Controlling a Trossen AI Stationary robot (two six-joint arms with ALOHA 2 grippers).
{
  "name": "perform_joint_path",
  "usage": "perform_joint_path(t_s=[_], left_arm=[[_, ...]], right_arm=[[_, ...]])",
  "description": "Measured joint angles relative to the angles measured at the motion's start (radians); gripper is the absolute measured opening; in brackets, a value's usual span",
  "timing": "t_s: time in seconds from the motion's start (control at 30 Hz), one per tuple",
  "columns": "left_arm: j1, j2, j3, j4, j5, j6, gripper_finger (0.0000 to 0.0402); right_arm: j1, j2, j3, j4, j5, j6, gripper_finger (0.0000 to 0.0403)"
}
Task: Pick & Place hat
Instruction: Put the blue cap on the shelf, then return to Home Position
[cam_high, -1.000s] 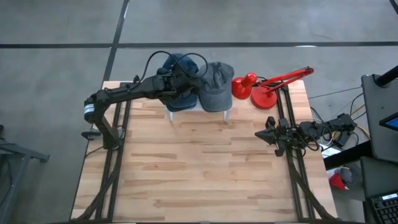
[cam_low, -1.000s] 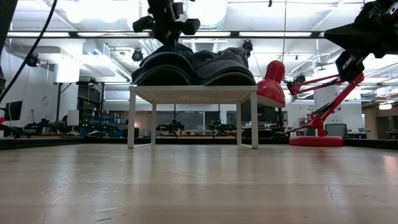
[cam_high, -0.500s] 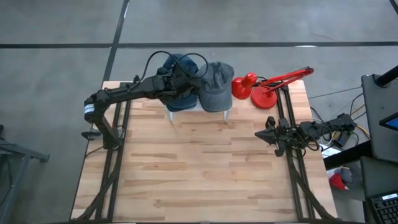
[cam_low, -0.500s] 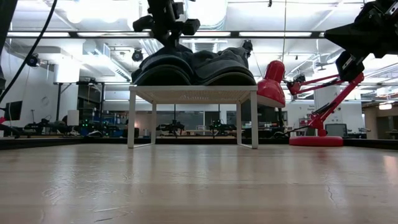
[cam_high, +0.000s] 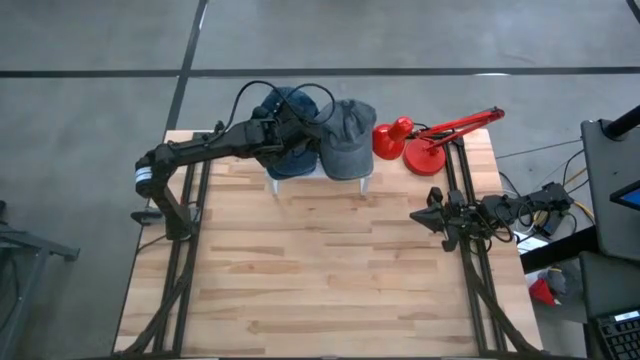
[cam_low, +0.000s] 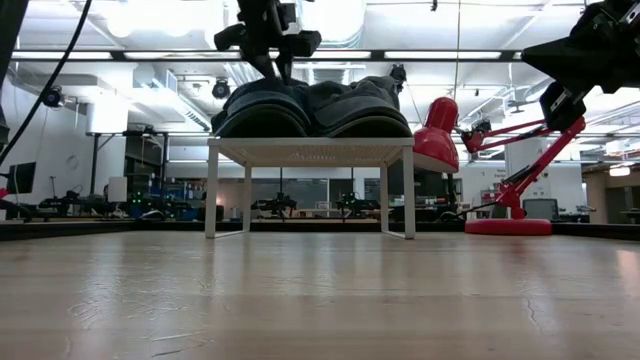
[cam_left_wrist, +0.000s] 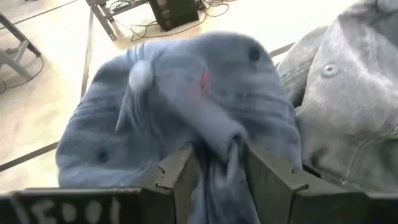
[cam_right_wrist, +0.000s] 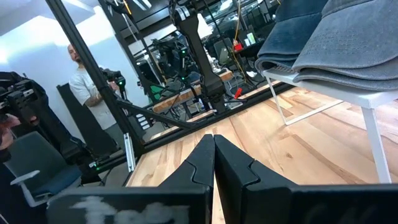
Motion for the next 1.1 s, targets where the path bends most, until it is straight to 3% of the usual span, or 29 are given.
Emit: perform_joint_path(t_s=[0.6,1.1], left_arm=[[-0.003,-0.015,0.021,0.001,0.000,0.049,0.0149],[-0.159,-0.206,0.009,-0.076,0.004,0.062,0.0149]], right_arm=[[0.000,0.000,0.000,0.000,0.000,0.000,0.0008],[0.000,0.000,0.000,0.000,0.000,0.000,0.0009]])
